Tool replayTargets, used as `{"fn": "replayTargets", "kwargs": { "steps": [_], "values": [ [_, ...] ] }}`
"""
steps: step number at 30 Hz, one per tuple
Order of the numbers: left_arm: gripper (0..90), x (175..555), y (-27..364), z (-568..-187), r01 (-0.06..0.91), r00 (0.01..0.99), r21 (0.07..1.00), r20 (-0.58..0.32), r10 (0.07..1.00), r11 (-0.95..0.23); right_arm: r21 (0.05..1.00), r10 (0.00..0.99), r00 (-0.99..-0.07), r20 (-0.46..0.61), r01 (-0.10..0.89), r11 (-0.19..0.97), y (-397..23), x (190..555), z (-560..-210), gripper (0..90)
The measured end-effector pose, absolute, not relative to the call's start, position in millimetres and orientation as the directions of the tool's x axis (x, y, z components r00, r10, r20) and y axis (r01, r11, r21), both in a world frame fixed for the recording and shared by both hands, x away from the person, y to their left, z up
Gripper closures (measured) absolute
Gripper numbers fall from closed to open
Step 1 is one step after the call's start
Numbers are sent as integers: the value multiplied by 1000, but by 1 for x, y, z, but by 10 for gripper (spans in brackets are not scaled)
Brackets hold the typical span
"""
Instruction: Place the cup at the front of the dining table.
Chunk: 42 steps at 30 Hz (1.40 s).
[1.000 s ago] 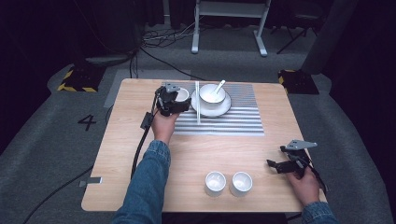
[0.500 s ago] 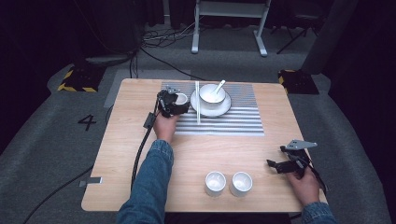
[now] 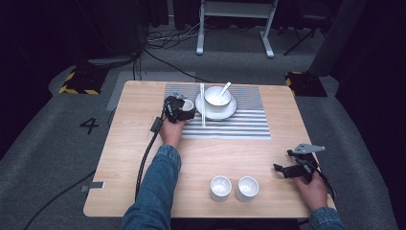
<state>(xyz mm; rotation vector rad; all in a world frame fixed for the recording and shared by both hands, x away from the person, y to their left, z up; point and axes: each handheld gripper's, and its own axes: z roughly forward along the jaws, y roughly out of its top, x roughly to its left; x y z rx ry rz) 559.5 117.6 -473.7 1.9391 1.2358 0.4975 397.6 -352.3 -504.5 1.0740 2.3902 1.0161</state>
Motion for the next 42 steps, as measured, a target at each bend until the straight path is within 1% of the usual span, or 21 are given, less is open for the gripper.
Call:
{"fn": "replayTargets", "kwargs": {
  "steps": [1,7,12,21,24,27,30,32,35,38,39,42],
  "values": [
    [268,559,116,-475,589,457,768,-62,887,-250,722,750,-662,-8,515,462,-352,398,-504,73],
    [267,558,115,-477,597,476,753,-53,878,-278,722,750,-662,-8,515,462,-352,398,-505,73],
    [266,556,115,-476,594,490,741,-22,872,-315,722,750,-662,-8,515,462,-352,398,-505,73],
    [262,556,116,-476,604,491,731,-28,871,-317,722,750,-661,-8,515,462,-352,398,-505,73],
    [251,556,116,-476,603,491,733,-29,871,-315,722,750,-661,-8,515,462,-352,398,-505,73],
    [218,554,116,-473,596,487,739,-21,873,-315,722,750,-662,-8,515,462,-352,398,-505,73],
    [200,550,117,-467,569,490,762,-12,871,-309,722,750,-662,-8,515,462,-352,398,-505,73],
    [203,546,121,-463,552,497,778,-18,867,-300,722,750,-662,-8,515,462,-352,398,-505,73],
    [203,541,127,-459,552,505,786,-51,861,-277,722,750,-662,-8,515,462,-352,398,-505,73],
    [202,534,130,-453,548,515,785,-44,856,-289,722,750,-662,-8,515,462,-352,398,-505,73],
    [214,528,132,-449,529,524,797,-37,851,-291,722,750,-662,-8,515,462,-352,398,-504,73],
    [223,524,134,-445,529,527,798,-42,849,-288,722,750,-662,-8,515,462,-352,398,-504,73]
  ]
}}
